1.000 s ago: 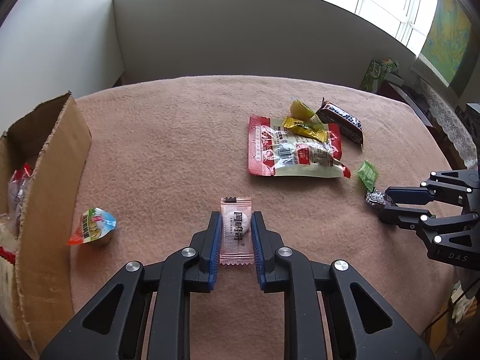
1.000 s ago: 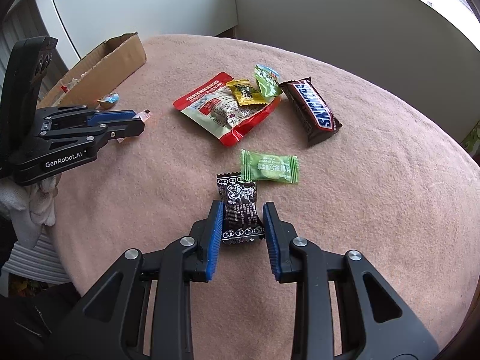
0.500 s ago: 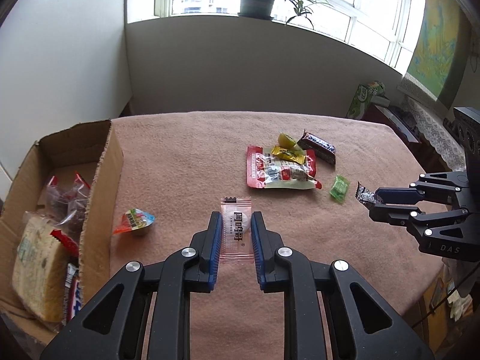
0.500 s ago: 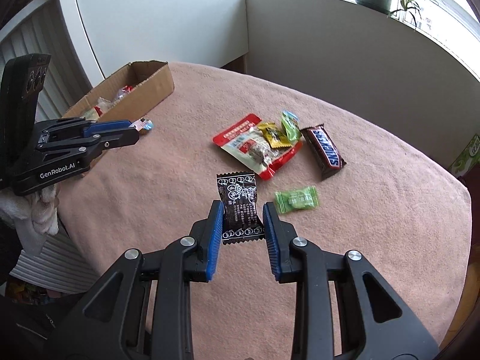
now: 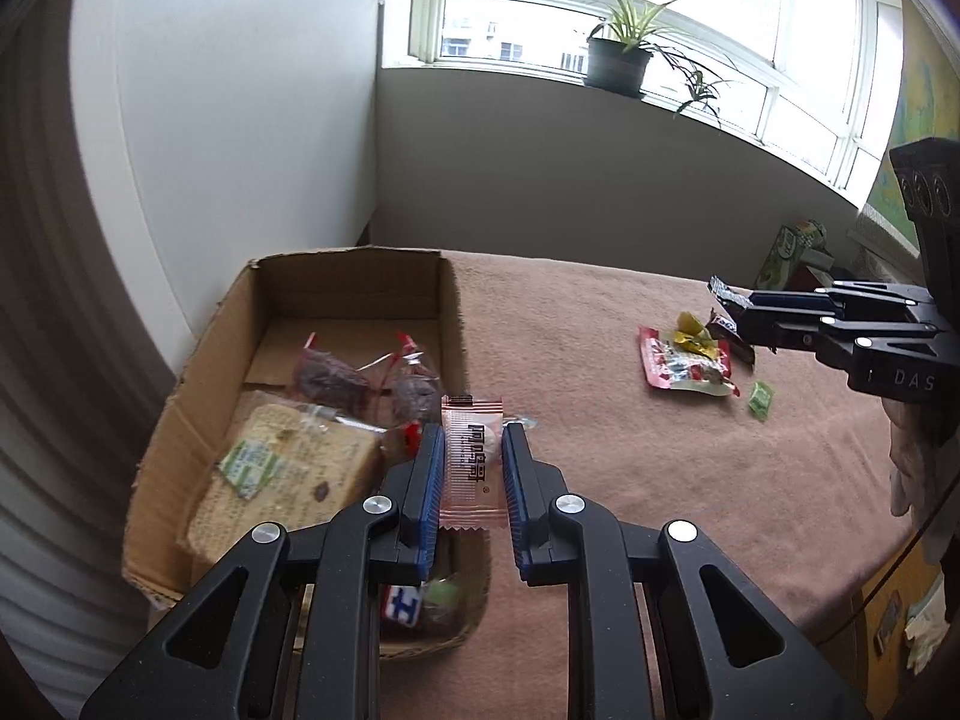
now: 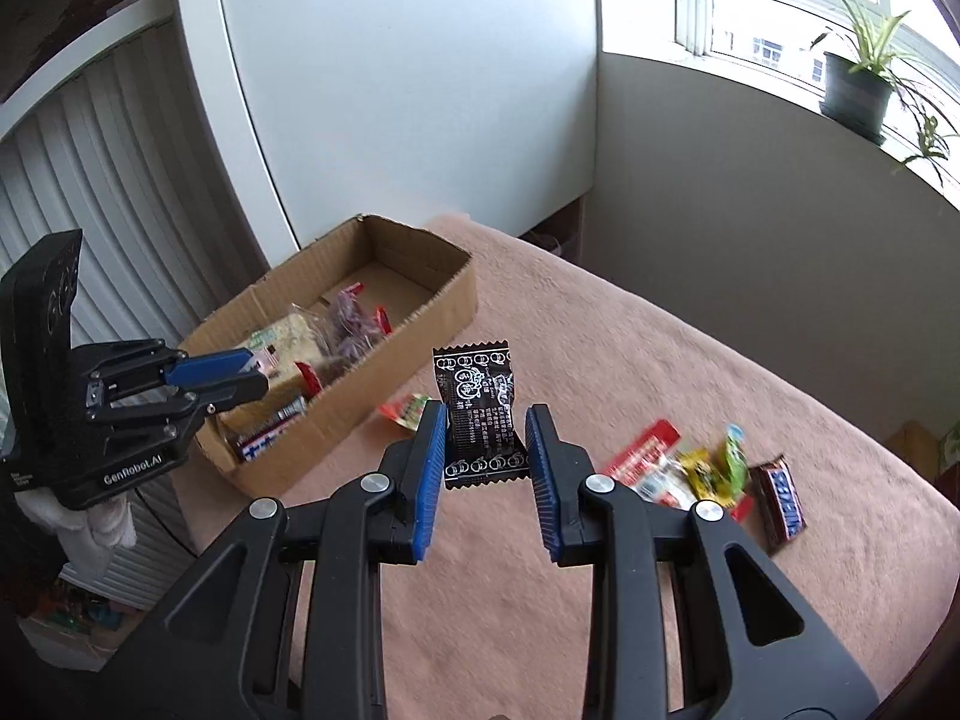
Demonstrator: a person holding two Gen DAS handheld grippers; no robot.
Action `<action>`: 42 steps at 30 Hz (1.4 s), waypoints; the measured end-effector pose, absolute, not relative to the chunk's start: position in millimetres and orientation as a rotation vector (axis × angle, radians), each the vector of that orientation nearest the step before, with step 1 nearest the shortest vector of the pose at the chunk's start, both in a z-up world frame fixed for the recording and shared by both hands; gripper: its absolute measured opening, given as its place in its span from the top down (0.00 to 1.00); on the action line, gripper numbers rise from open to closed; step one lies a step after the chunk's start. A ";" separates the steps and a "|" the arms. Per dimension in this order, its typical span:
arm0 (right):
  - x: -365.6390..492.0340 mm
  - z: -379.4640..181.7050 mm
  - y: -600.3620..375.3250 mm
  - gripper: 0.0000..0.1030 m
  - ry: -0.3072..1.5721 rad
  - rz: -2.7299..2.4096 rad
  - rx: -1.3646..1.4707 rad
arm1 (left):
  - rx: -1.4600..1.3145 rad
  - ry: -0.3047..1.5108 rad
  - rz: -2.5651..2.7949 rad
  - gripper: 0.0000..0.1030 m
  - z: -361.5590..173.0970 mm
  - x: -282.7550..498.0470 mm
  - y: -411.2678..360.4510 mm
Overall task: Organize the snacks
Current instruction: 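Lower both candies into the cardboard box and open both grippers, then move both grippers back over the snacks on the table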
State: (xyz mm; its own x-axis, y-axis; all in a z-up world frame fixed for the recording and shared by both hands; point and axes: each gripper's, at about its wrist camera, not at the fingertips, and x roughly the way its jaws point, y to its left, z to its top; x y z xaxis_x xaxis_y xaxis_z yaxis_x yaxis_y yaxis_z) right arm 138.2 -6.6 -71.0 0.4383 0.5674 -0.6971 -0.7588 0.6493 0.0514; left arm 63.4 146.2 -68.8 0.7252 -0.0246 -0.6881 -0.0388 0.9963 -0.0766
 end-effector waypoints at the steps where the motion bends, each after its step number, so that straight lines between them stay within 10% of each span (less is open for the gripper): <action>1: 137.8 -70.6 5.4 0.73 0.743 0.849 -0.295 | -0.083 0.762 0.021 0.83 -69.3 61.2 151.7; 18: 141.3 -87.4 113.8 0.72 0.778 0.933 -0.330 | -0.110 0.754 0.113 0.83 -71.8 49.9 200.7; 23: 141.3 -80.8 105.9 0.29 0.740 0.911 -0.313 | -0.123 0.750 0.132 0.75 -70.9 51.0 205.1; 28: 140.9 -76.0 95.4 0.27 0.726 0.894 -0.311 | -0.109 0.738 0.153 0.51 -68.0 50.1 201.5; 42: 147.3 -65.5 14.8 0.20 0.706 0.817 -0.283 | -0.097 0.702 0.116 0.50 -55.6 48.0 176.6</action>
State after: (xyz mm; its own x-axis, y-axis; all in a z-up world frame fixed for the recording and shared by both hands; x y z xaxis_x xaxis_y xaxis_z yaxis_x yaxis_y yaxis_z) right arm 147.3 14.8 -65.5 0.4752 0.5679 -0.6721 -0.7476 0.6633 0.0318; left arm 48.0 176.6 -55.6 0.7573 0.0733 -0.6489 -0.1383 0.9891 -0.0496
